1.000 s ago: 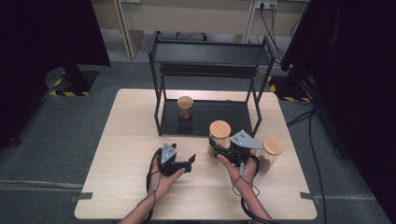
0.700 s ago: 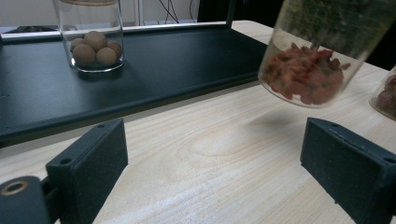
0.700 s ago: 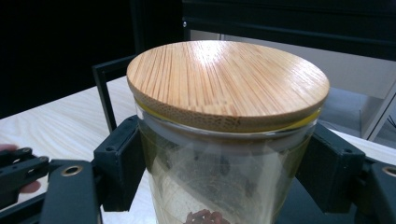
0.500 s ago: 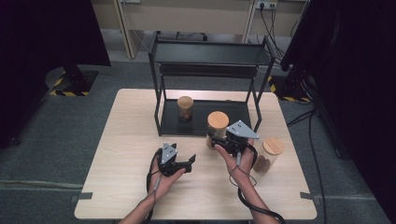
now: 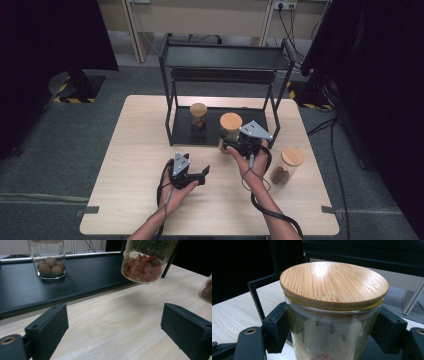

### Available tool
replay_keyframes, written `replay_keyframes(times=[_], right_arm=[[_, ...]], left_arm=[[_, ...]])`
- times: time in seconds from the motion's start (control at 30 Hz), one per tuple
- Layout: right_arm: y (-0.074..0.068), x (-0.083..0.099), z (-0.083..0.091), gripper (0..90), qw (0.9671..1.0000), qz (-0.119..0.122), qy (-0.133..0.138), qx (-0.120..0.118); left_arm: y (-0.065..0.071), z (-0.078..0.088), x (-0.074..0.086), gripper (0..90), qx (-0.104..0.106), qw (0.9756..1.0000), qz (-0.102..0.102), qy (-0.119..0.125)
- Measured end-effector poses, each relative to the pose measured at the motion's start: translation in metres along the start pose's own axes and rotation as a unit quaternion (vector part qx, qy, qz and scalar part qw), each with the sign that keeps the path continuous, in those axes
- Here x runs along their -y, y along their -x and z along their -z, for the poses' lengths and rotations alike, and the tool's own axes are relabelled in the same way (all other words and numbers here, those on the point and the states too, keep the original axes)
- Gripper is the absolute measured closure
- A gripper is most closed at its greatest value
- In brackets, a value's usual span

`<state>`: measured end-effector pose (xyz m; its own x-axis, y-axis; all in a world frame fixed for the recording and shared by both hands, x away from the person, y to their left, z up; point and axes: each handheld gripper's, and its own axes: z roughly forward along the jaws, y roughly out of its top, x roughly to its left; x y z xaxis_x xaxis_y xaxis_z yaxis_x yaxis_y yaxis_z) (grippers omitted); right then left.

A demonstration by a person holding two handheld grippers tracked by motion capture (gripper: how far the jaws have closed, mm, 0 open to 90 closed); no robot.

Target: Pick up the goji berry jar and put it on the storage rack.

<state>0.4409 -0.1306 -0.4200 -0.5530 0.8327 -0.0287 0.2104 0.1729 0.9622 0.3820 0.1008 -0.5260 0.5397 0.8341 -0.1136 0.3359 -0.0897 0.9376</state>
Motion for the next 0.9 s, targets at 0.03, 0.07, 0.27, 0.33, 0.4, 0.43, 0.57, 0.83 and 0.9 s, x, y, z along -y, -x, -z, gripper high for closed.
replay_keyframes(times=[0.03,0.07,0.27,0.33,0.4,0.43,0.57,0.83,0.9], right_arm=[[0.001,-0.001,-0.001,25.1,1.0,0.0,0.0,0.001],[0.001,-0.002,-0.003,25.0,1.0,-0.001,0.0,0.002],[0.005,-0.008,-0.01,25.0,1.0,-0.004,0.001,0.008],[0.007,-0.009,-0.012,25.1,0.9999,-0.005,0.0,0.01],[0.008,-0.01,-0.015,25.0,0.9999,-0.007,0.0,0.012],[0.009,-0.01,-0.015,25.1,0.9999,-0.008,0.0,0.012],[0.01,-0.011,-0.02,25.0,0.9998,-0.012,-0.002,0.014],[0.012,-0.015,-0.029,25.0,0.9998,-0.012,-0.004,0.017],[0.013,-0.016,-0.031,25.0,0.9997,-0.012,-0.005,0.019]], left_arm=[[0.0,0.0,0.0,6.9,0.0,1.0,0.0,0.0],[0.0,0.0,0.0,7.0,0.0,1.0,0.0,0.0],[0.0,0.0,0.0,7.1,0.0,1.0,-0.002,0.0],[0.0,0.0,0.0,7.1,0.0,1.0,-0.003,0.0],[0.0,0.0,0.0,7.1,0.0,1.0,-0.002,0.0],[0.0,0.0,0.0,7.1,0.0,1.0,-0.002,0.0],[0.001,0.0,0.0,7.1,0.0,1.0,-0.004,0.0],[0.001,0.0,0.0,7.1,0.0,1.0,-0.004,0.001],[0.001,0.0,0.0,7.1,0.0,1.0,-0.004,0.001]])
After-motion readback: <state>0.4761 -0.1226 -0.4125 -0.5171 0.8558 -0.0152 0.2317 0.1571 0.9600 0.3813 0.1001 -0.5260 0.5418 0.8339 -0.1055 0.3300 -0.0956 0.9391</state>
